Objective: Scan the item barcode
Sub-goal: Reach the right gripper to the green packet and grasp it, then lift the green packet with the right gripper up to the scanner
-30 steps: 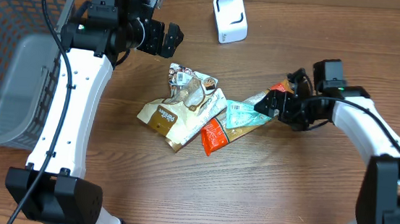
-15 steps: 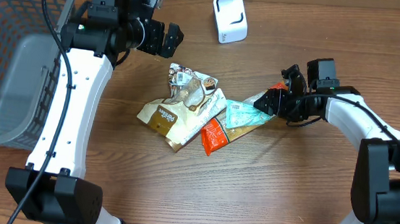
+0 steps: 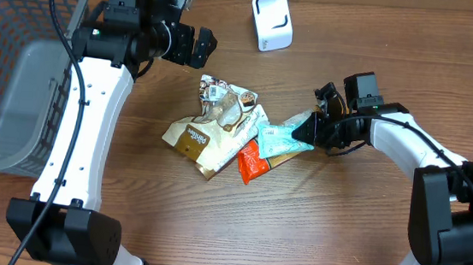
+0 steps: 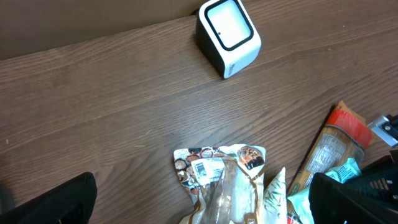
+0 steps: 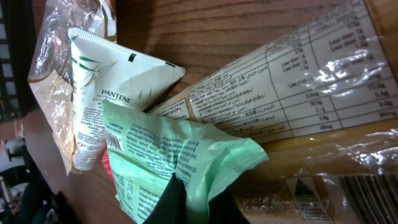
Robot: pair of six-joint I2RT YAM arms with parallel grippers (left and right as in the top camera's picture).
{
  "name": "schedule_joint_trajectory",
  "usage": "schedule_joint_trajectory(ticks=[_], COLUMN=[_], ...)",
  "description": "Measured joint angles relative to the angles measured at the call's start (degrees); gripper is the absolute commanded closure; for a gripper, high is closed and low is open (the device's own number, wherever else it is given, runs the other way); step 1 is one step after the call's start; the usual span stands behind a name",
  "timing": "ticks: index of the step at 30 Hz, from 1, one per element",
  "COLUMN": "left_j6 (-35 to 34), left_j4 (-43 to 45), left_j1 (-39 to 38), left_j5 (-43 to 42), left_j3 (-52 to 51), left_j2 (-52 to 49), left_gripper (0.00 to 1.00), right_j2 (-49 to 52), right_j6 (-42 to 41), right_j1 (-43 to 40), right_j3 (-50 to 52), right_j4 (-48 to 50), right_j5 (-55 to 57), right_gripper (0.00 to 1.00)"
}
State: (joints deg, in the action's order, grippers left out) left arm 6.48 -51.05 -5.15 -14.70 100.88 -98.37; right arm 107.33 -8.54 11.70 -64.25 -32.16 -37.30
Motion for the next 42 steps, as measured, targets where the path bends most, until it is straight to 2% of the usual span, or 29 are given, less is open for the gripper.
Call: schedule_joint_trajectory(ticks=[7,10,13,18,23,28,34,38,42], left_j6=[0.0,0.0,0.1,0.1,0.1,0.1,0.1,0.1,0.1], left_j4=[0.0,0.0,0.0,0.0,0.0,0.0,0.0,0.0,0.0], left_j1=[0.0,0.0,0.0,0.0,0.0,0.0,0.0,0.0,0.0], left_j5=[0.0,0.0,0.0,0.0,0.0,0.0,0.0,0.0,0.0], left_j3=[0.0,0.0,0.0,0.0,0.0,0.0,0.0,0.0,0.0], left_j2=[0.0,0.0,0.0,0.0,0.0,0.0,0.0,0.0,0.0], left_gripper=[0.0,0.0,0.0,0.0,0.0,0.0,0.0,0.0,0.0], right_j2=[0.0,0.0,-1.3,-9.0,-15.3,-15.7,-15.7,-15.7,-15.7], right_j6=[-0.5,-0.7,-0.8,-1.1,-1.0,9.0,17.5,19.4,20.1], right_j1=[-1.6,-3.7,-4.6,-2.8,2.6,8.3,11.6,11.5,11.5], right_j3=[-0.5,-3.3,-7.7,-13.7,-15.0,-15.3,-15.3,-15.3,-15.3], right_j4=[-0.5,-2.2,-5.9,-9.5,-4.1,1.2,10.0,11.2,12.1], right_j5=[-4.7,-7.9,-6.3,7.9,24.7,36.8,46.3,49.6,48.1], right_gripper=[0.96,0.96,0.96,0.96,0.96,0.96,0.96,0.96,0.97])
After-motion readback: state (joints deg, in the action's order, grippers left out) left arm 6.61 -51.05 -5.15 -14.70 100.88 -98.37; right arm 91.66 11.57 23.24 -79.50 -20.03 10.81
